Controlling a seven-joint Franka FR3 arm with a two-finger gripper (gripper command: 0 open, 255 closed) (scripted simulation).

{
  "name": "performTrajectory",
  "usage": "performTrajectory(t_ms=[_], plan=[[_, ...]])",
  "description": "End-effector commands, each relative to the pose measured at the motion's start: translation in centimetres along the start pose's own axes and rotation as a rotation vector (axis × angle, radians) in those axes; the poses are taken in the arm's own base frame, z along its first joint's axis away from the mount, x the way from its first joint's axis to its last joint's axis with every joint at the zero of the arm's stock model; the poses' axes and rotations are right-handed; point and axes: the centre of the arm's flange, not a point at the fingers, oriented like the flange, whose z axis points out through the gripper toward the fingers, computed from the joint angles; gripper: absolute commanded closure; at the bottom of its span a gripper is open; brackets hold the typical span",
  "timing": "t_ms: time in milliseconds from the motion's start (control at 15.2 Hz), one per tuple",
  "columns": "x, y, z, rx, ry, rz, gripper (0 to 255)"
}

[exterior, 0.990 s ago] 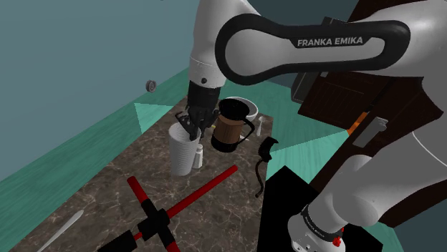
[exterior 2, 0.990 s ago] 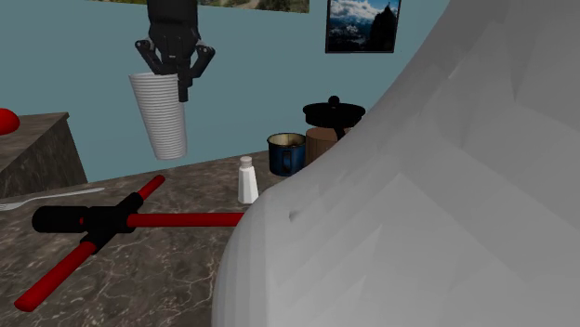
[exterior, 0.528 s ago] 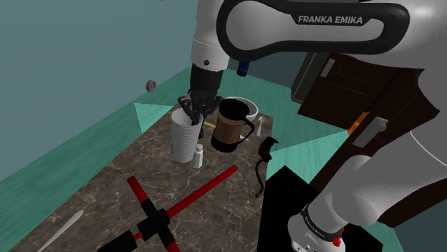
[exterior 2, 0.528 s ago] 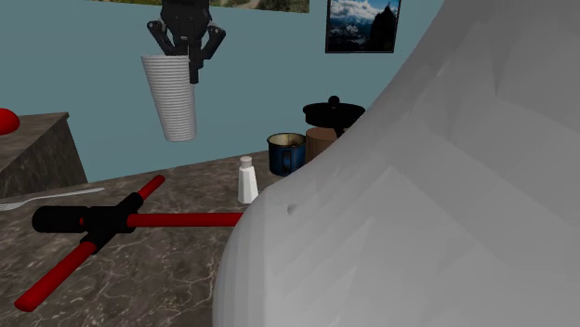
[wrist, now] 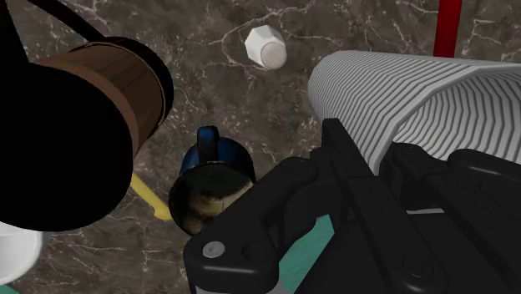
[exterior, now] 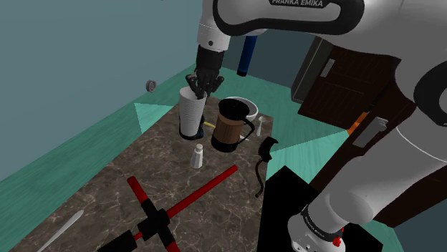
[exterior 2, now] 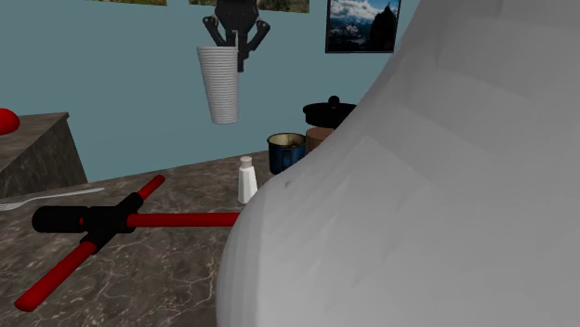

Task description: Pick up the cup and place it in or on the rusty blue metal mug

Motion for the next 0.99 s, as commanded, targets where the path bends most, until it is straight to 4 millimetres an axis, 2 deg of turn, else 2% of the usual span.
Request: performTrajectory(t_ms=[0,858,924], plan=[[2.1,1.6,-0.5,-0.001,0.0,-0.001,255],[15.5,12.4,-4.6,-0.001,0.0,-0.001,255],[15.5,12.4,-4.0,-0.001,0.0,-0.001,255]])
